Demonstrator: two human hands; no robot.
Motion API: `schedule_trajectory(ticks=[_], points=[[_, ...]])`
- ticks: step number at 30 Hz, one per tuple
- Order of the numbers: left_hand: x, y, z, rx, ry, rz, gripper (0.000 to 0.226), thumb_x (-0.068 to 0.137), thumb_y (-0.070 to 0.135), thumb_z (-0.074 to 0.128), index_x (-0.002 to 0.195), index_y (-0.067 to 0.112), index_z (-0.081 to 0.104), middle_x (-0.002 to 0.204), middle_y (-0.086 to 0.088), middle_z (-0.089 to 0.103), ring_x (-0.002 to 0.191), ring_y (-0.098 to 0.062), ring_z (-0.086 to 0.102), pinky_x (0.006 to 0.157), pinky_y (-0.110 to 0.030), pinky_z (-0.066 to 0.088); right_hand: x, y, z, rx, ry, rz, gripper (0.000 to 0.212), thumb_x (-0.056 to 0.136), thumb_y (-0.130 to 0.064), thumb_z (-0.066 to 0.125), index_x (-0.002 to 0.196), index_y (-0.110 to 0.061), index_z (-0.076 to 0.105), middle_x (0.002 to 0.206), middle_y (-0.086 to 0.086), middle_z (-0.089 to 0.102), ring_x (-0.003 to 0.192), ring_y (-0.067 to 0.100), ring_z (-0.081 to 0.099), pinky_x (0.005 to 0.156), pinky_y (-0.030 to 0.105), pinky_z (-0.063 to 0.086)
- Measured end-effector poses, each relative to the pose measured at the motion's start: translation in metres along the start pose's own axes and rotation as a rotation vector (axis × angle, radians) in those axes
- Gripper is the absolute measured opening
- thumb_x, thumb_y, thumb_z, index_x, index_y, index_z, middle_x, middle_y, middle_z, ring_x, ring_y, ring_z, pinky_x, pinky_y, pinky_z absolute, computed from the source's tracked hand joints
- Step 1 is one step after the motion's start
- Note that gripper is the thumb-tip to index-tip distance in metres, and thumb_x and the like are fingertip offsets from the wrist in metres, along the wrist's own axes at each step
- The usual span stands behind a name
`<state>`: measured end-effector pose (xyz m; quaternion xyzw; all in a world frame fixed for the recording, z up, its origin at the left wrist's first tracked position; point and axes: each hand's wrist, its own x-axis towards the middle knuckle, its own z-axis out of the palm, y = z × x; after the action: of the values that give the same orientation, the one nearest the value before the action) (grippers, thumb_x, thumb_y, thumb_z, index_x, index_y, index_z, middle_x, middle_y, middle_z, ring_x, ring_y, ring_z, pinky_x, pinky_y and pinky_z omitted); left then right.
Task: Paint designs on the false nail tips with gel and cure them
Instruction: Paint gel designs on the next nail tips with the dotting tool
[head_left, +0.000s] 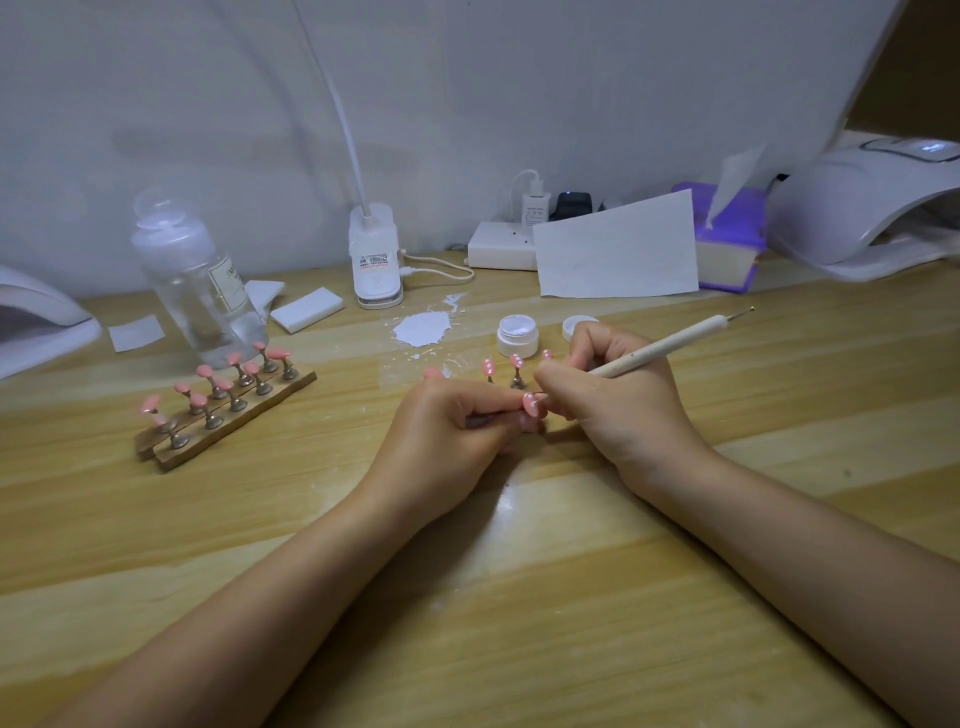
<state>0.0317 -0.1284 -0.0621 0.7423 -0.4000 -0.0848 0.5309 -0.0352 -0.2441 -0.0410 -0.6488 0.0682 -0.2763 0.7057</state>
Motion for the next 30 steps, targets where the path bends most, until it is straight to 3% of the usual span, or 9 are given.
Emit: schedule_trajectory(ticks=[9,14,20,30], points=[[0.0001,0.0001,-0.0001,0.004,-0.001,-0.003,0.017,0.082,0.002,0.065,0.088,0.013,0.075,0.076,0.012,0.072,0.068,0.011,0.055,0.071,-0.022,0.052,0.0,0.0001,-0.0001,-0.011,-0.008,-0.007,0.039,0.076,0.018,0.051,0.054,-0.009,0.035,0.031,-0.006,0.043,0.032,0.0,0.048,0.037,0.008,0.035],[0.0,0.0013,0.0,0.02,-0.008,0.01,0.018,0.082,-0.001,0.063,0.087,0.012,0.075,0.073,0.013,0.07,0.063,0.011,0.055,0.065,-0.011,0.048,0.0011,0.0015,-0.0009,-0.015,0.008,-0.006,0.04,0.075,0.017,0.052,0.052,-0.01,0.033,0.032,-0.009,0.04,0.033,0.0,0.047,0.039,0.01,0.038],[-0.0001,0.0029,-0.0001,0.025,-0.01,0.011,0.018,0.083,0.0,0.063,0.089,0.013,0.074,0.079,0.007,0.072,0.069,0.011,0.056,0.071,-0.023,0.053,0.0012,0.0021,-0.0008,-0.008,0.006,-0.007,0.04,0.076,0.017,0.052,0.053,-0.01,0.033,0.031,-0.008,0.041,0.033,0.001,0.049,0.038,0.01,0.037],[-0.001,0.0028,-0.0003,0.01,-0.004,0.001,0.019,0.082,0.0,0.063,0.083,0.016,0.074,0.076,0.011,0.072,0.069,0.009,0.057,0.071,-0.024,0.053,0.0002,0.0019,-0.0009,0.006,0.005,-0.01,0.041,0.076,0.019,0.051,0.053,-0.01,0.034,0.031,-0.009,0.04,0.032,0.0,0.047,0.037,0.008,0.036]])
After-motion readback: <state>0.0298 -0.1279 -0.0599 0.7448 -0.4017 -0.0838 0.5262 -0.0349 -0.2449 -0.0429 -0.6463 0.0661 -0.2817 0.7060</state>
